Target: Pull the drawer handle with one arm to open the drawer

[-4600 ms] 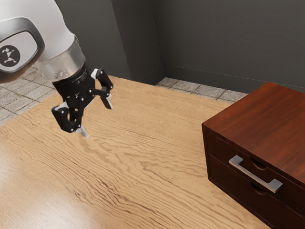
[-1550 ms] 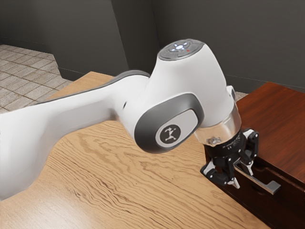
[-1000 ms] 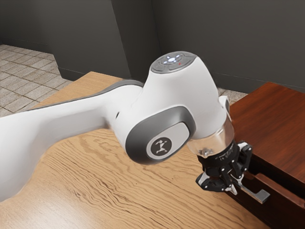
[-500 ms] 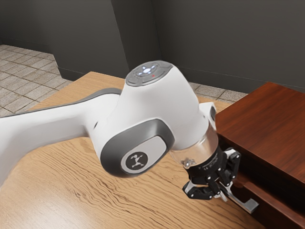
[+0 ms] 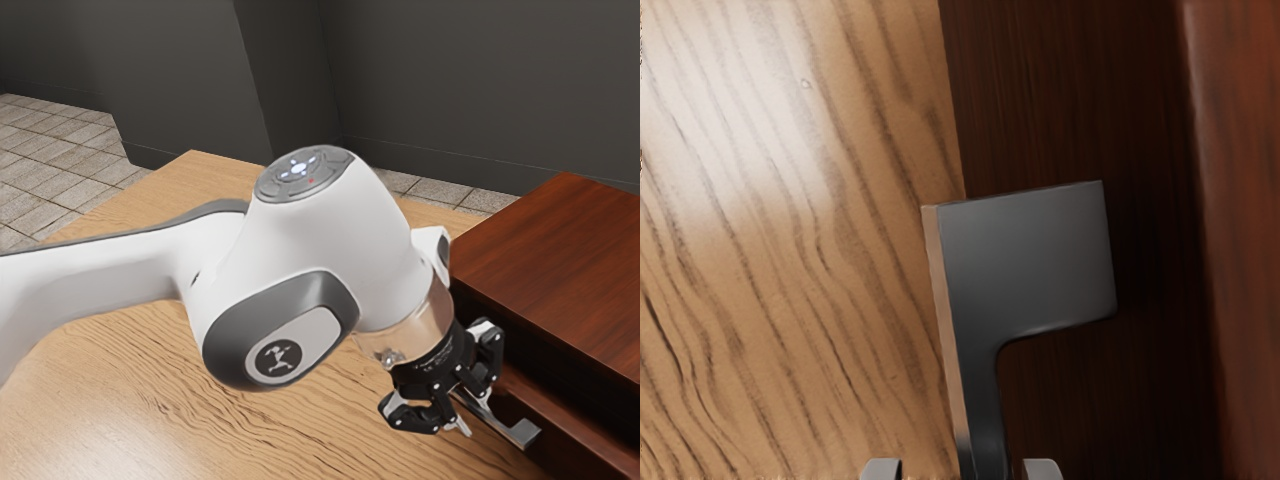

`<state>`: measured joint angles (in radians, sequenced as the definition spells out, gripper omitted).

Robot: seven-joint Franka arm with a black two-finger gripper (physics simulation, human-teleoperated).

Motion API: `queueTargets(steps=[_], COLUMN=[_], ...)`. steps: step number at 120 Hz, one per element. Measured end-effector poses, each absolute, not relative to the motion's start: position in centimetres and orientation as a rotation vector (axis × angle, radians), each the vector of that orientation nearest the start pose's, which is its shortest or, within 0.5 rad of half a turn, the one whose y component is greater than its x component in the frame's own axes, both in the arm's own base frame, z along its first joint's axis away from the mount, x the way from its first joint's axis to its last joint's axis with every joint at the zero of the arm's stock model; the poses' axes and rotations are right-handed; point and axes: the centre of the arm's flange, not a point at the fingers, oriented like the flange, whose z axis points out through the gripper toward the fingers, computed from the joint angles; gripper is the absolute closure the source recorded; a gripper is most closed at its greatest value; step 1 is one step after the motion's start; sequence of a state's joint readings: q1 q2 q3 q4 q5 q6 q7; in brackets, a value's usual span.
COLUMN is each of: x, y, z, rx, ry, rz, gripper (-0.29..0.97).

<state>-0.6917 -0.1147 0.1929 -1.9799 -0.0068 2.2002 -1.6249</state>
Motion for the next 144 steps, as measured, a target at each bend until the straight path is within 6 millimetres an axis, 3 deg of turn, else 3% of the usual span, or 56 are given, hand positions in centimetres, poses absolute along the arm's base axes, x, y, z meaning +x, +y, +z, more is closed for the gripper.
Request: queueTargets(steps=[49, 144], x=[46.2, 42.8], y=[-25.2, -23.6], z=[55.5, 55.4], rx=[-2.94, -2.968], ry=[-1.838, -1.841], rz=[-0.233, -0.219], gripper=[0.61, 0.6])
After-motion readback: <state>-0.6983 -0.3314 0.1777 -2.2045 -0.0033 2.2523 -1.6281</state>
